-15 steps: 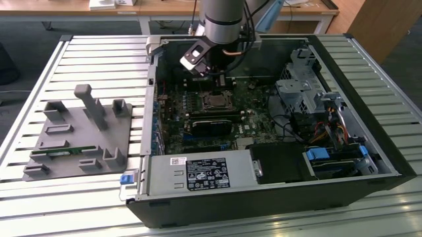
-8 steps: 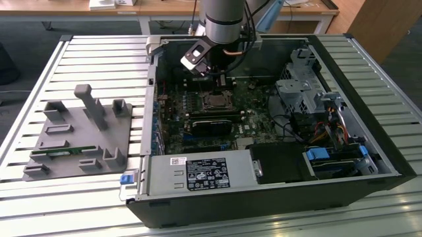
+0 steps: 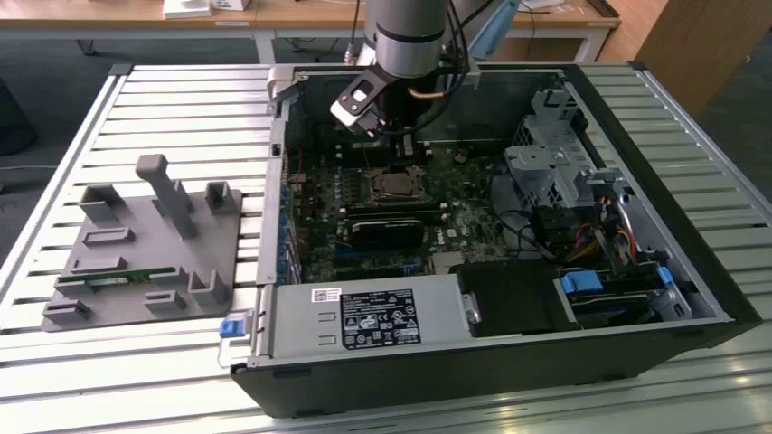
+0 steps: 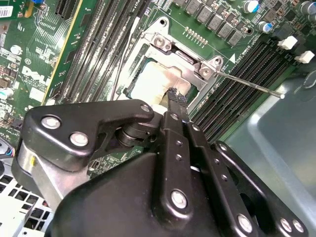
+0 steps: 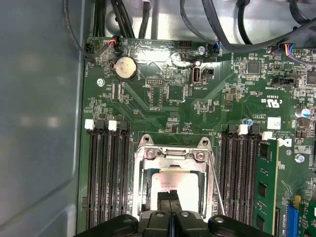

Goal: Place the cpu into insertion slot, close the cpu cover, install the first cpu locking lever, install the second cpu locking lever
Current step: 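Install the first cpu locking lever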

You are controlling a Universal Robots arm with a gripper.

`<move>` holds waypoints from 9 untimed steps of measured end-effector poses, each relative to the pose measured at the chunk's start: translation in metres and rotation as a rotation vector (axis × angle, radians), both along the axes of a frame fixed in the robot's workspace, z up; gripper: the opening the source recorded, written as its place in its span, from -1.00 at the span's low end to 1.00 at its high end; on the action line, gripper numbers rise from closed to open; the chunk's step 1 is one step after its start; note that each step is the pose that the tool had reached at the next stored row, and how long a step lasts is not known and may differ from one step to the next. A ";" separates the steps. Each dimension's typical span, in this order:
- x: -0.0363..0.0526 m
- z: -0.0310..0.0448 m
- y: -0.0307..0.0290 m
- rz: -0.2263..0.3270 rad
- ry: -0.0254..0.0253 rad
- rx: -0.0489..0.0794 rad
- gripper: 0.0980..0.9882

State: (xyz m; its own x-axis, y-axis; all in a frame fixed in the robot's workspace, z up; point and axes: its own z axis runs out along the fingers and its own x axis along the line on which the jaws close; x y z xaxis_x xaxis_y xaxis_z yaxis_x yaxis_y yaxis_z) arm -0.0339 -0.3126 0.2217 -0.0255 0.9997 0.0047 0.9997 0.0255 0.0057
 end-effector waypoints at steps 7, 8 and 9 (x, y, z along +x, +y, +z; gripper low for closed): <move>0.0000 0.0013 0.0000 0.000 0.0000 0.000 -0.98; 0.0000 0.0013 0.0000 0.000 0.0000 0.000 -0.98; 0.0000 0.0015 0.0000 0.000 0.0001 0.000 -0.98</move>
State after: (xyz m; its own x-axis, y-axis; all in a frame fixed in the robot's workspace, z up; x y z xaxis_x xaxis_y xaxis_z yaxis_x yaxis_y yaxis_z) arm -0.0339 -0.3126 0.2232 -0.0255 0.9997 0.0045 0.9997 0.0255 0.0056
